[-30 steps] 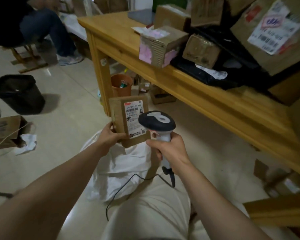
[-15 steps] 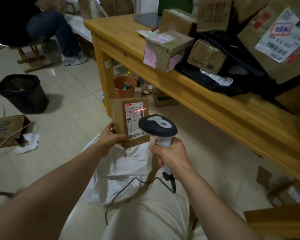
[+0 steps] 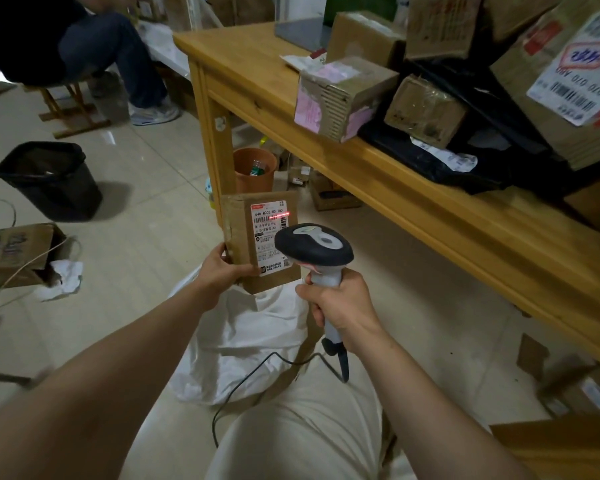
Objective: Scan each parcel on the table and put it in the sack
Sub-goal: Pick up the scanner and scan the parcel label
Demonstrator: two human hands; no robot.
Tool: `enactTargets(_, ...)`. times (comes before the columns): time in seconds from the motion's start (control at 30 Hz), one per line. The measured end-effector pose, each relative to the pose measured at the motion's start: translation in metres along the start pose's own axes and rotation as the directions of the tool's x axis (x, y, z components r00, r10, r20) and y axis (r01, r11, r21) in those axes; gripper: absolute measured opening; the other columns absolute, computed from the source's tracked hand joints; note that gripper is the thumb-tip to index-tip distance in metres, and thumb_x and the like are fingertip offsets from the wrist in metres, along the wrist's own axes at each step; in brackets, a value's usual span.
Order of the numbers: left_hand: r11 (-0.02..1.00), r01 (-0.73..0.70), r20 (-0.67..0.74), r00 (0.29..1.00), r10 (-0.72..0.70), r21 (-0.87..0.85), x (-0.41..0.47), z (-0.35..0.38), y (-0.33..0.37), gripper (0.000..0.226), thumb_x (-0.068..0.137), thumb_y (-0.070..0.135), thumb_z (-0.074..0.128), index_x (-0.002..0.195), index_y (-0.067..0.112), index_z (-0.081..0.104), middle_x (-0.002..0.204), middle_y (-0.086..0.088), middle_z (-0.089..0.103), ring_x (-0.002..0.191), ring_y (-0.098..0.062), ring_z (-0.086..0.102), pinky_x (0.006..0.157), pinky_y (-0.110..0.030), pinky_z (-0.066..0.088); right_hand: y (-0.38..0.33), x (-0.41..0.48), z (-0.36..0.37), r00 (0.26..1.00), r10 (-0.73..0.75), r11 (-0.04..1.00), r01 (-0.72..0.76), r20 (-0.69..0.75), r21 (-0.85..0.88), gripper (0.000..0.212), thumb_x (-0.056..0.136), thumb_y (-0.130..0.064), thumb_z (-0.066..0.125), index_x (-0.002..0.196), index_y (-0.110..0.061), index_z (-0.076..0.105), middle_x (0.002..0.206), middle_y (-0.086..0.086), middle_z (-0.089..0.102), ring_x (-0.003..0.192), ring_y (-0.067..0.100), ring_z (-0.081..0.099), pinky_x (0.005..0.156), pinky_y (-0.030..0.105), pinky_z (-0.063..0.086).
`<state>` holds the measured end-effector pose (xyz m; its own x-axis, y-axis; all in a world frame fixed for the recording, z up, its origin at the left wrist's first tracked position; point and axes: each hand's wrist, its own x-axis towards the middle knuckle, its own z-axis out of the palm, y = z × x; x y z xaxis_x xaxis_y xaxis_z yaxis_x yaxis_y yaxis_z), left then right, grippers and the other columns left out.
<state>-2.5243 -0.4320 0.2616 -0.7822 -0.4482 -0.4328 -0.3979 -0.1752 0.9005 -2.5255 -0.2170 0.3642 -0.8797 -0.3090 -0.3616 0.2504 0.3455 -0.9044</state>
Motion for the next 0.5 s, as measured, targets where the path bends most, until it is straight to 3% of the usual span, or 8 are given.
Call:
enactTargets(0.13,1.0,0.016,-0.01,1.0,-0.016,0.023,0.003,-0.001,-0.002,0.084,0.07,0.006,0.082,0.141,0.014,0.038,0.127,-0.012,0.057,0.111,-0.031,0.058,0.082,-0.037,0.055,0.0,0.002,0.002,1.0,0.002,1.0,-0.002,0.007,0.004,0.014,0.078,-0.005,0.071,0.071,-0.01,0.059,0.053,0.005,0.051,0.038,0.013,0.043,0.052,0.028,0.044)
enactTargets(0.33,0.999,0.037,-0.025,0.999,-0.036,0.04,0.004,-0.003,-0.004,0.074,0.073,0.008,0.08,0.136,0.012,0.043,0.123,-0.01,0.058,0.096,-0.022,0.061,0.06,-0.024,0.051,0.001,0.007,0.003,0.998,0.042,0.997,-0.044,0.036,0.057,0.01,0.079,-0.006,0.07,0.079,-0.01,0.061,0.053,0.003,0.052,0.038,0.011,0.044,0.047,0.024,0.043)
enactTargets(0.43,0.99,0.14,-0.126,0.983,-0.137,0.016,0.007,-0.006,-0.008,0.054,0.079,0.013,0.077,0.123,0.011,0.047,0.112,-0.006,0.057,0.079,-0.014,0.056,0.057,-0.024,0.048,0.003,0.014,0.001,0.993,0.099,0.983,-0.108,0.064,0.148,0.014,0.08,-0.007,0.071,0.077,-0.006,0.058,0.054,0.007,0.05,0.041,0.014,0.044,0.046,0.024,0.041)
enactTargets(0.5,0.967,0.256,-0.18,0.95,-0.255,-0.018,0.01,-0.011,-0.015,0.048,0.08,0.021,0.076,0.119,0.008,0.051,0.103,-0.008,0.061,0.075,-0.017,0.056,0.059,-0.027,0.049,0.006,0.02,0.0,0.986,0.149,0.961,-0.161,0.068,0.224,0.016,0.079,-0.007,0.072,0.078,-0.005,0.056,0.054,0.008,0.049,0.042,0.016,0.043,0.045,0.025,0.039)
